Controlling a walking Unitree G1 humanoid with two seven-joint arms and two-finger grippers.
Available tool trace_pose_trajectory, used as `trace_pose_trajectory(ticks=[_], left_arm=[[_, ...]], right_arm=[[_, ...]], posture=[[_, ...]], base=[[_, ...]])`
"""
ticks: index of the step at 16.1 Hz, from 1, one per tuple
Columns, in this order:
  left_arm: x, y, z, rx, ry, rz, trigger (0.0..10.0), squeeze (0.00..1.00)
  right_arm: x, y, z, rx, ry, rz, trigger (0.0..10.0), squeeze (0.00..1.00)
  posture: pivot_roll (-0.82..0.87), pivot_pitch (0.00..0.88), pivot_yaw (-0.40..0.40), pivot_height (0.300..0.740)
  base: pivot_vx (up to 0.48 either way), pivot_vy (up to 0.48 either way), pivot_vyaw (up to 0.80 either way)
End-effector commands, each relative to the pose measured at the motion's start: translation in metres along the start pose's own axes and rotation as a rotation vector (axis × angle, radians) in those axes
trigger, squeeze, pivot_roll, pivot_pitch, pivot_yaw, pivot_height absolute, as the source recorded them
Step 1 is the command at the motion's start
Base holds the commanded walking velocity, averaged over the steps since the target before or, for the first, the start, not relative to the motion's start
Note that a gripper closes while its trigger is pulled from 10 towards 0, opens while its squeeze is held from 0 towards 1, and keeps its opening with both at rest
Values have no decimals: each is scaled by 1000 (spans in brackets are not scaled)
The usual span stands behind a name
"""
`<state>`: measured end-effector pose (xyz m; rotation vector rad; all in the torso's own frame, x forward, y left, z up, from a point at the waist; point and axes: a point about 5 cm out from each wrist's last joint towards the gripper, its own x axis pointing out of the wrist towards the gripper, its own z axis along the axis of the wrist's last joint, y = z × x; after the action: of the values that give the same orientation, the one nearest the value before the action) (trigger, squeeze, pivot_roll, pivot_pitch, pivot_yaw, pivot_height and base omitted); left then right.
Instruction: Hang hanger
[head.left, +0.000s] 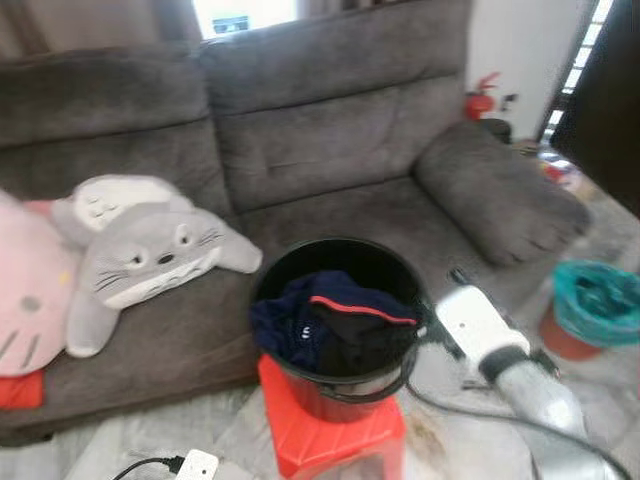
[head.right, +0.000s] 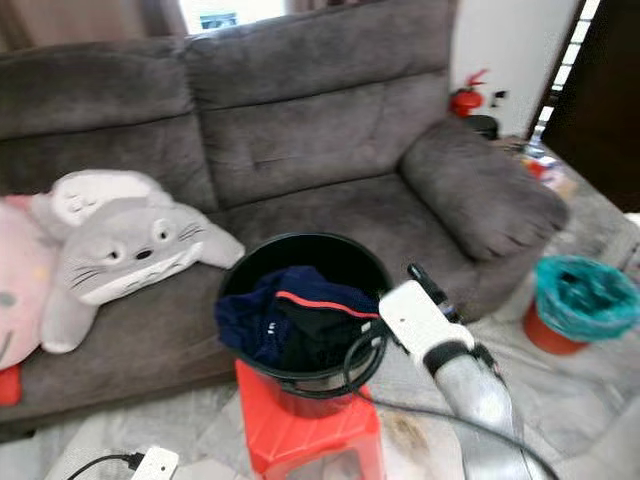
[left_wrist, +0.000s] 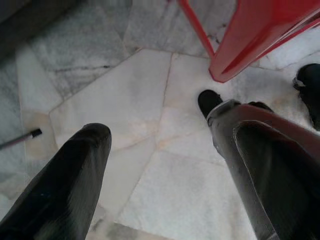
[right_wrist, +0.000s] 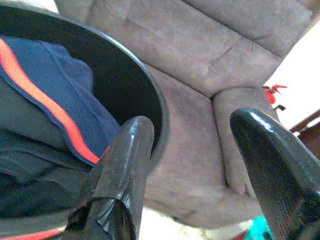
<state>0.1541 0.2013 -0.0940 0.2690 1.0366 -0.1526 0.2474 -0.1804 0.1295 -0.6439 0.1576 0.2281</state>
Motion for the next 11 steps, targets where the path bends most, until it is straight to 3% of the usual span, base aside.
trace_pose_trajectory(ticks=[1,3,4,8,9,10,11], left_arm=[[-1,3,-3,2,13,3,10000,0],[-1,3,-2,-3,10,2,10000,0],[-1,4,-3,2,12,1,10000,0],[-1,4,-3,16,12,3,10000,0],[-1,4,-3,17,11,3,10000,0],[-1,4,-3,19,10,2,10000,0],[-1,4,-3,20,10,1,10000,0]], right_arm=[[5,4,1,6,0,30,10000,0],[8,12,-4,-12,27,90,10000,0],[9,15,-7,-23,29,127,10000,1000],[14,18,-12,-58,39,169,10000,1000],[14,23,-12,-61,35,205,10000,329],[14,24,-12,-61,31,212,10000,0],[14,24,-12,-61,30,212,10000,0]], posture=[[-297,0,76,740],[-293,0,78,740],[-295,0,84,740],[-299,0,90,740],[-297,0,91,740],[-297,0,91,740],[-297,0,92,740]], base=[[0,0,0],[0,0,0],[0,0,0],[0,0,0],[0,0,0],[0,0,0],[0,0,0]])
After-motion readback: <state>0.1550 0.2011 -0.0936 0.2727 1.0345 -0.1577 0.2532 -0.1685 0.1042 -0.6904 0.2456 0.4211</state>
